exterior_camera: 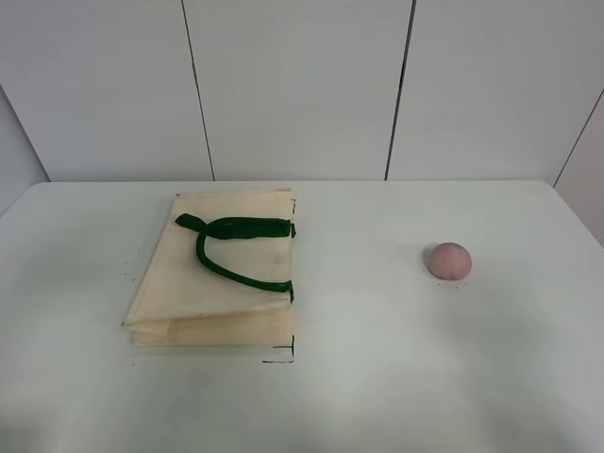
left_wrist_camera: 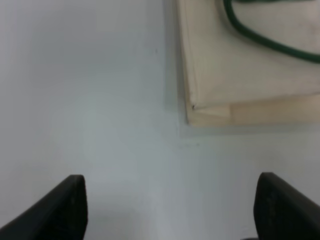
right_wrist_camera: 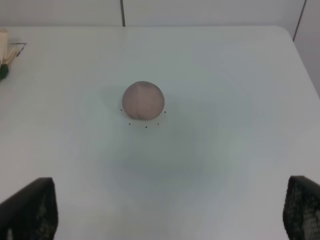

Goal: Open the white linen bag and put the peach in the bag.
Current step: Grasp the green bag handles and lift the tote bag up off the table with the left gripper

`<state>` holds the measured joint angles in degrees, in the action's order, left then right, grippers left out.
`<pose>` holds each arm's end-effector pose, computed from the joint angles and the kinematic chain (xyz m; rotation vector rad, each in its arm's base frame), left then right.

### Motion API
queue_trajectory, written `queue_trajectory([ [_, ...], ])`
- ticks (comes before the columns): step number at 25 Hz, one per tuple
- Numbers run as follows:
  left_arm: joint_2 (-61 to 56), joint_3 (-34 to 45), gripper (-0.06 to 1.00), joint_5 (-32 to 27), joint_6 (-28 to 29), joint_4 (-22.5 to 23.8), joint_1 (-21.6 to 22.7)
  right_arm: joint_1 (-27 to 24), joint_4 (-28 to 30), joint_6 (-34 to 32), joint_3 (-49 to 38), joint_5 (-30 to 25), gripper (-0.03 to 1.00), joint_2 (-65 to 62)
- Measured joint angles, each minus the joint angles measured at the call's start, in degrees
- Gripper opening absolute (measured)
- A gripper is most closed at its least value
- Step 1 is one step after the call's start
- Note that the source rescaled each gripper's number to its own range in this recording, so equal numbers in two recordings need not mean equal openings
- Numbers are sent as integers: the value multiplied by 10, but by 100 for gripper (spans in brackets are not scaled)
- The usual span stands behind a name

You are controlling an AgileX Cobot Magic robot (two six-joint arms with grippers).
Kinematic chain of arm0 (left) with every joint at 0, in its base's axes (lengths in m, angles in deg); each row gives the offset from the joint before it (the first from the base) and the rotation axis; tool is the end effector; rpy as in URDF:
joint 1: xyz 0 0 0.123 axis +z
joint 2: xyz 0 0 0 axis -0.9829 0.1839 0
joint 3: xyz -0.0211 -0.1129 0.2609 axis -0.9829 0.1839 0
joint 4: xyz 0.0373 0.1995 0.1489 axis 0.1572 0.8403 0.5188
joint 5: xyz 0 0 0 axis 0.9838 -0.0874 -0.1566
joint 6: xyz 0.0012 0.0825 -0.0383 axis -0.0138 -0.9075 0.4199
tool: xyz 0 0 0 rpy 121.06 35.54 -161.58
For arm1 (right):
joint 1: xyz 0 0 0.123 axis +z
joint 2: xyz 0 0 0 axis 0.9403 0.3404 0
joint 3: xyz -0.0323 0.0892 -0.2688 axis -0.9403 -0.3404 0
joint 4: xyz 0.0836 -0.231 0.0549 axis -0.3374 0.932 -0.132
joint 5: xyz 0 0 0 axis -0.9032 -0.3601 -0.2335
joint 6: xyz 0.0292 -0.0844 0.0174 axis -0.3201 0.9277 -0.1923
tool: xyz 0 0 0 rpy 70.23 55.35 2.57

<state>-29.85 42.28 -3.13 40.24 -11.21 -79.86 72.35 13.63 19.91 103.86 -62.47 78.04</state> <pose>0.0692 -0.0014 0.3339 0.0078 2.2890 -0.0185 -0.0033 -0.0001 0.2773 -0.0508 2.0146 0.0179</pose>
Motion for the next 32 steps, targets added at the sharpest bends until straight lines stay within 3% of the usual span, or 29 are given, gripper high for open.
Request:
queue_trajectory([
  [7,293,-130,96,39,0,0,0,0,0,0,0,0,100,0],
  [13,544,-264,96,108,8,0,0,0,0,0,0,0,100,0],
  [18,740,-403,96,89,31,2,-10,0,0,0,0,0,100,0],
  [27,873,-532,96,65,125,2,-139,0,0,0,0,0,100,0],
  [32,917,-561,96,65,161,23,-182,0,0,0,0,0,100,0],
])
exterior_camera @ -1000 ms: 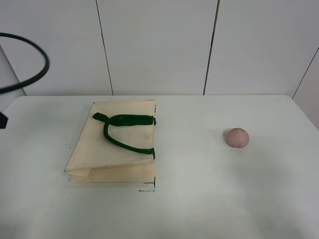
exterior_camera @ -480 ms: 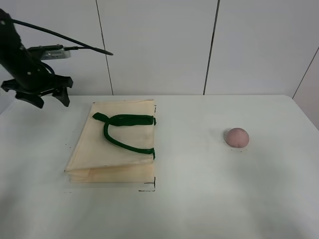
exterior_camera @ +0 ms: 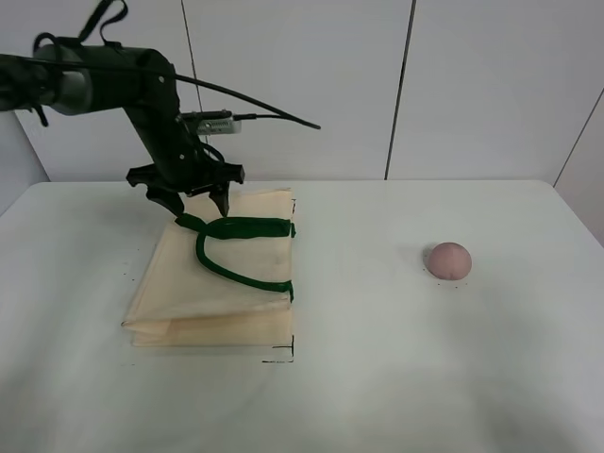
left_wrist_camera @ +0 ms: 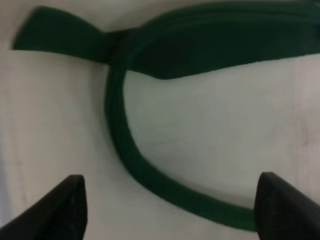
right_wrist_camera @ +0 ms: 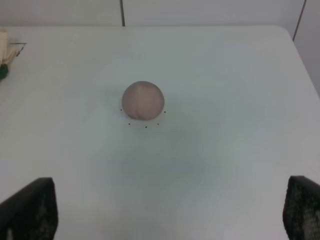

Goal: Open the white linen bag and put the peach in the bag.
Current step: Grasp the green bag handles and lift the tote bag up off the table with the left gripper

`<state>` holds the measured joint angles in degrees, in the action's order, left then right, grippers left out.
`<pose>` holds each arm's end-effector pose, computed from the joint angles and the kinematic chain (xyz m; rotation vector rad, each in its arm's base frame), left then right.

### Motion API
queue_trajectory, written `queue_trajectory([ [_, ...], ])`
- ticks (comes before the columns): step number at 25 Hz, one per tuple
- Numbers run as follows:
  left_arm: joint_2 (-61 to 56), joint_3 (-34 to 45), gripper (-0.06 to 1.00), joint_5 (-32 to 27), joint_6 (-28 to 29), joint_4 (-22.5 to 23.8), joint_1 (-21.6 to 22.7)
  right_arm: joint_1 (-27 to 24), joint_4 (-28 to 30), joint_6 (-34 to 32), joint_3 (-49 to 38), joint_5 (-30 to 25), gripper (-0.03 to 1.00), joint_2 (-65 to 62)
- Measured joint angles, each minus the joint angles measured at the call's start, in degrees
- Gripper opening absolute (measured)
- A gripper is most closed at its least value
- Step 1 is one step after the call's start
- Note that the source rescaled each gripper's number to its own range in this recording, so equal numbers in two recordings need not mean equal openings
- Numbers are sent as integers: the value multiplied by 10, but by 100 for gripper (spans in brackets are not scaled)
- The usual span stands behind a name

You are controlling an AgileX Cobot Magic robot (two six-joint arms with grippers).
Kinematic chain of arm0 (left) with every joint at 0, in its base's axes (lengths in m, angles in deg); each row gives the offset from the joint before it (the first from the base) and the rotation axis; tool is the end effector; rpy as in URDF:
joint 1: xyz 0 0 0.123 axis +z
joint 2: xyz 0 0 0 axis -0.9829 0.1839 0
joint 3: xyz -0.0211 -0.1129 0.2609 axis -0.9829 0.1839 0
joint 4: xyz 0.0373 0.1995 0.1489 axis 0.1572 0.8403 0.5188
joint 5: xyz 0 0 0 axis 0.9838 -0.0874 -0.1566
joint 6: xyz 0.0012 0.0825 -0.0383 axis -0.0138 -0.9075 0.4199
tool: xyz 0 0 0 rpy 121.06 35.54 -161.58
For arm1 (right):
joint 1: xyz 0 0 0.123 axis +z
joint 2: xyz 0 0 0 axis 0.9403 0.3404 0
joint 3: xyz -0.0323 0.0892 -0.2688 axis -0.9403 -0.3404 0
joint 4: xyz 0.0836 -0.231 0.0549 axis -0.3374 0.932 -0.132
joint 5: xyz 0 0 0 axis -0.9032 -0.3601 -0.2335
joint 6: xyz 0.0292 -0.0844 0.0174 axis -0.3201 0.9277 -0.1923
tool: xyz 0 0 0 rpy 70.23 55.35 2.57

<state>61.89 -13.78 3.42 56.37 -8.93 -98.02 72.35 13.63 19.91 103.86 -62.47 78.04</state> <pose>0.4299 -0.1426 0.2099 0.0790 2.8023 -0.1111 -0.0033 -0.0001 0.2773 -0.0508 2.0146 0.0179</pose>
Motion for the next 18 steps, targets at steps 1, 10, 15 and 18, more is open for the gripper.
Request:
queue_trajectory([
  [1,10,-2,96,0,11,7,-5,0,0,0,0,0,100,0],
  [10,78,-2,96,5,34,23,-7,0,0,0,0,0,100,0],
  [15,109,-2,96,26,34,22,3,0,0,0,0,0,100,0],
  [18,124,-2,96,42,34,22,11,0,0,0,0,0,100,0],
])
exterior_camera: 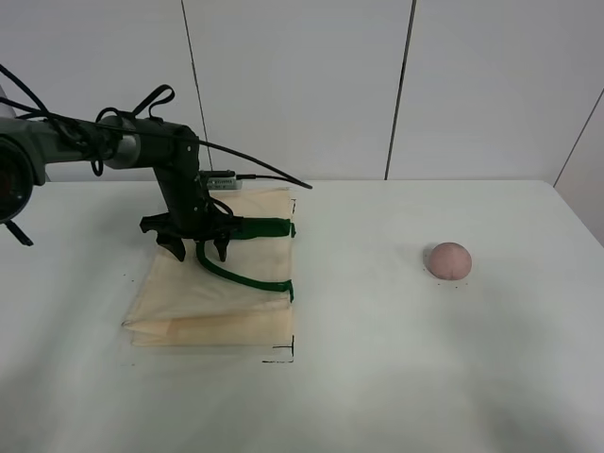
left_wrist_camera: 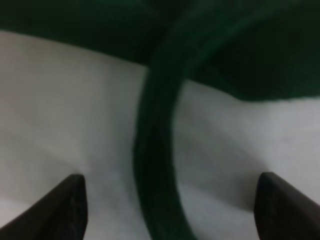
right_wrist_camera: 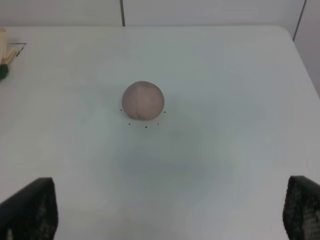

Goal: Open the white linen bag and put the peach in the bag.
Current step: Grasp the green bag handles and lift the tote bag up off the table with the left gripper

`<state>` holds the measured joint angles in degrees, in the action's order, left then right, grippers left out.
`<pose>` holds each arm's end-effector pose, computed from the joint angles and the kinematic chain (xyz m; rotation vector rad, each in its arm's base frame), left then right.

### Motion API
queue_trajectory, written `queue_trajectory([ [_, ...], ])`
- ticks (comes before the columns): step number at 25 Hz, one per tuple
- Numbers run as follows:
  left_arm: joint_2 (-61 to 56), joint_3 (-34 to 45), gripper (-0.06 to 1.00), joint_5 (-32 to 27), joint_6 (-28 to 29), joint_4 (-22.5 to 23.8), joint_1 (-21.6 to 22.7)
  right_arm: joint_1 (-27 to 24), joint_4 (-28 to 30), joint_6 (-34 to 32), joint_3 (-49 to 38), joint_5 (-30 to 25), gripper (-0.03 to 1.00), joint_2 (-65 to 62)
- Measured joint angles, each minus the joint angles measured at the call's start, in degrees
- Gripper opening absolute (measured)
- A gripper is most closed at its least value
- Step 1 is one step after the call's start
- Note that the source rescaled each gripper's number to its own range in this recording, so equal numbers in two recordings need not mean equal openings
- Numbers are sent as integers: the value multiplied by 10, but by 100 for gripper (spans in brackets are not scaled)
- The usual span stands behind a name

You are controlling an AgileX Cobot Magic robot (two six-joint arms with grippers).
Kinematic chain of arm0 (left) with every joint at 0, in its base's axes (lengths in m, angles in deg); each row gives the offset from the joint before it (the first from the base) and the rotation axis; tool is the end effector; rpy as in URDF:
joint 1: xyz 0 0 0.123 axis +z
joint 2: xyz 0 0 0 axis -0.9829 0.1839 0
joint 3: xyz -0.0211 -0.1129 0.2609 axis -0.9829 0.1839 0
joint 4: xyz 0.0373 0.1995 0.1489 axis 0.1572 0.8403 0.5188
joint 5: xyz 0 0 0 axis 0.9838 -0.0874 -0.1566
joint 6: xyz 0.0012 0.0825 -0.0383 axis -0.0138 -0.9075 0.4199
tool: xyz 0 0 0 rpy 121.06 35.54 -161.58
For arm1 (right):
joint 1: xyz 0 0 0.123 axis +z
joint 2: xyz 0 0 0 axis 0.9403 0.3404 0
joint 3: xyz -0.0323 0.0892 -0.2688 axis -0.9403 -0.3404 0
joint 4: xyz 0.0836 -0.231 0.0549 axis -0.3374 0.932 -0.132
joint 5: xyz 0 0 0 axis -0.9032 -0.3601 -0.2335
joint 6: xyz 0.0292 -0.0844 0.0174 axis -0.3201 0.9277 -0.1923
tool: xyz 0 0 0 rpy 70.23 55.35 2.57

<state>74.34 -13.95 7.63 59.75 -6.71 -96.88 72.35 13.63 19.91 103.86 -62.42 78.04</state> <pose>0.4480 -0.1362 0.1122 0.0047 2.9313 -0.0180 -0.0033 -0.0001 0.2774 -0.0508 2.0137 0.0179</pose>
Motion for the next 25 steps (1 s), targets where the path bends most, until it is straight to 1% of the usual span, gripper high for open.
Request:
queue_trajectory([
  [5,15,-3,96,5,-8,-2,2,0,0,0,0,0,100,0],
  [7,18,-5,93,5,-14,-8,2,0,0,0,0,0,100,0],
  [8,18,-6,91,5,-16,-11,3,0,0,0,0,0,100,0],
  [10,19,-7,82,5,-20,-21,3,0,0,0,0,0,100,0],
  [11,19,-7,75,5,-20,-24,3,0,0,0,0,0,100,0],
  [12,19,-7,65,5,-20,-28,3,0,0,0,0,0,100,0],
  [16,17,-9,13,1,-21,-28,4,0,0,0,0,0,100,0],
  [17,16,-9,3,-1,-21,-27,4,0,0,0,0,0,100,0],
  [18,14,-9,0,-2,-21,-26,4,0,0,0,0,0,100,0],
  [21,5,-9,0,-7,-22,-25,4,0,0,0,0,0,100,0],
  [25,-31,-17,0,-36,-31,-26,4,0,0,0,0,0,100,0],
])
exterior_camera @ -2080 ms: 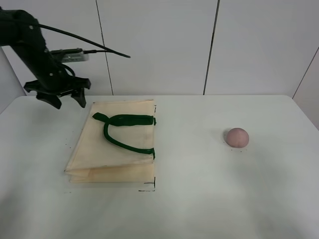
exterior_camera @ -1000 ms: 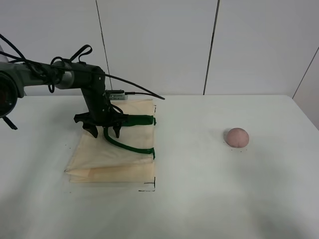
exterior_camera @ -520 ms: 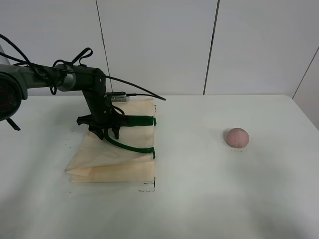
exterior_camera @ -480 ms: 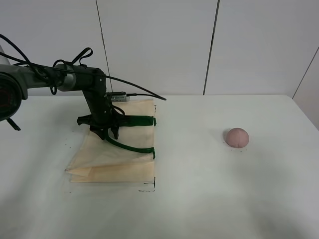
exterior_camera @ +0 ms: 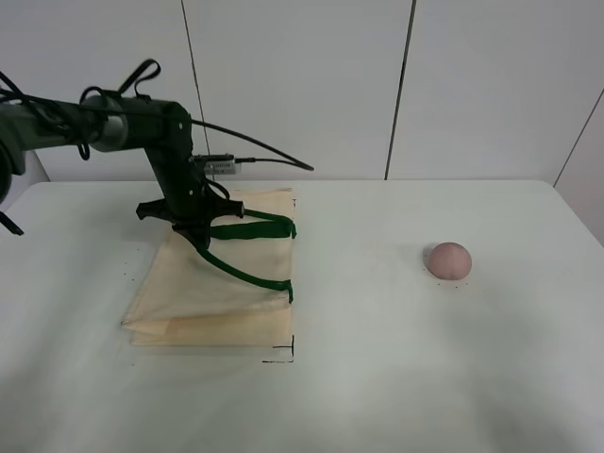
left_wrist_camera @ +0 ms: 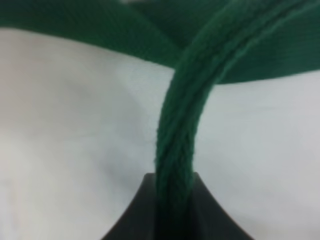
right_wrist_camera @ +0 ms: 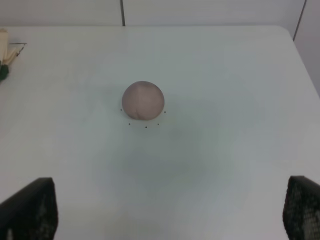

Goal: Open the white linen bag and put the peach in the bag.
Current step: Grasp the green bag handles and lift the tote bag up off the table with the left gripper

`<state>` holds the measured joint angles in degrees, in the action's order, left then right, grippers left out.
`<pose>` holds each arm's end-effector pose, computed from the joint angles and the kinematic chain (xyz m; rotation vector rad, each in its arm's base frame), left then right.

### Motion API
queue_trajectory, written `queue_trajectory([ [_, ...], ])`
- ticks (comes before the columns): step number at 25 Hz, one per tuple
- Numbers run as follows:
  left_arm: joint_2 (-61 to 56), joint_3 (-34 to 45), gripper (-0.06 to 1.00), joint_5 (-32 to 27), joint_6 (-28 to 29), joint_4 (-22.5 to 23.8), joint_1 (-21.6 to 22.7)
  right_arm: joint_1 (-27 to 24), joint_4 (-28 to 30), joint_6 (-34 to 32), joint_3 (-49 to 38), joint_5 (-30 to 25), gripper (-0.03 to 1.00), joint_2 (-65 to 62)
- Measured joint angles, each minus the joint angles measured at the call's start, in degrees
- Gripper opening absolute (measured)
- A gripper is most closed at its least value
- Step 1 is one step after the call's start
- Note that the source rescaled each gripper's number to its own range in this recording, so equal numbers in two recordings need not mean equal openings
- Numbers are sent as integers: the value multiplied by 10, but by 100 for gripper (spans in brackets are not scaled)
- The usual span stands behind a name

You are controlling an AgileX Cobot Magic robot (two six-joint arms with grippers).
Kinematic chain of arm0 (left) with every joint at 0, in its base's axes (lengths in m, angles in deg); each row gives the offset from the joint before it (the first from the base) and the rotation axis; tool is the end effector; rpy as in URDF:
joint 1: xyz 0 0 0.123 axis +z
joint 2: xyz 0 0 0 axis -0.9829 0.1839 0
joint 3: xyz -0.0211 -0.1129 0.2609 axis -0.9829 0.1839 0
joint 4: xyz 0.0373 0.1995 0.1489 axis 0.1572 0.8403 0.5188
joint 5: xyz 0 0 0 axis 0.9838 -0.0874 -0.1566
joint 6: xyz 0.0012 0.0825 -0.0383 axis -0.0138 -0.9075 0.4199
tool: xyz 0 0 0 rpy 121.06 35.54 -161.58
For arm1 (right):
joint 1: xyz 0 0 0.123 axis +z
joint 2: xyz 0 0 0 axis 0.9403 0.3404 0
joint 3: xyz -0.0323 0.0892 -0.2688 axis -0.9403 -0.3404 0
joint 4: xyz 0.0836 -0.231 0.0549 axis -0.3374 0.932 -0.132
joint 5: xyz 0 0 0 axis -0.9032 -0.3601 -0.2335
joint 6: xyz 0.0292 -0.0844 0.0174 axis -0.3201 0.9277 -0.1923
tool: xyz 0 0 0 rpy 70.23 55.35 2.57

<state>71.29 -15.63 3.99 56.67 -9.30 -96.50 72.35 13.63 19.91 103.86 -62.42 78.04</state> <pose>0.4475 -0.1359 0.1432 0.0335 2.9223 -0.0676 -0.0033 -0.0001 0.2774 -0.0508 2.0137 0.0179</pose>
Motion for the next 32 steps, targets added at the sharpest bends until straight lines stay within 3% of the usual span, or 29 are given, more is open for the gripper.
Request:
queue_trajectory([
  [10,-114,-126,0,-129,-53,-13,0,0,0,0,0,0,100,0],
  [21,-231,-153,0,-154,-106,-76,-1,0,0,0,0,0,100,13],
  [27,-253,-153,0,-154,-111,-75,-1,0,0,0,11,4,100,161],
  [32,-266,-153,0,-155,-111,-74,-1,0,0,0,78,25,100,352],
])
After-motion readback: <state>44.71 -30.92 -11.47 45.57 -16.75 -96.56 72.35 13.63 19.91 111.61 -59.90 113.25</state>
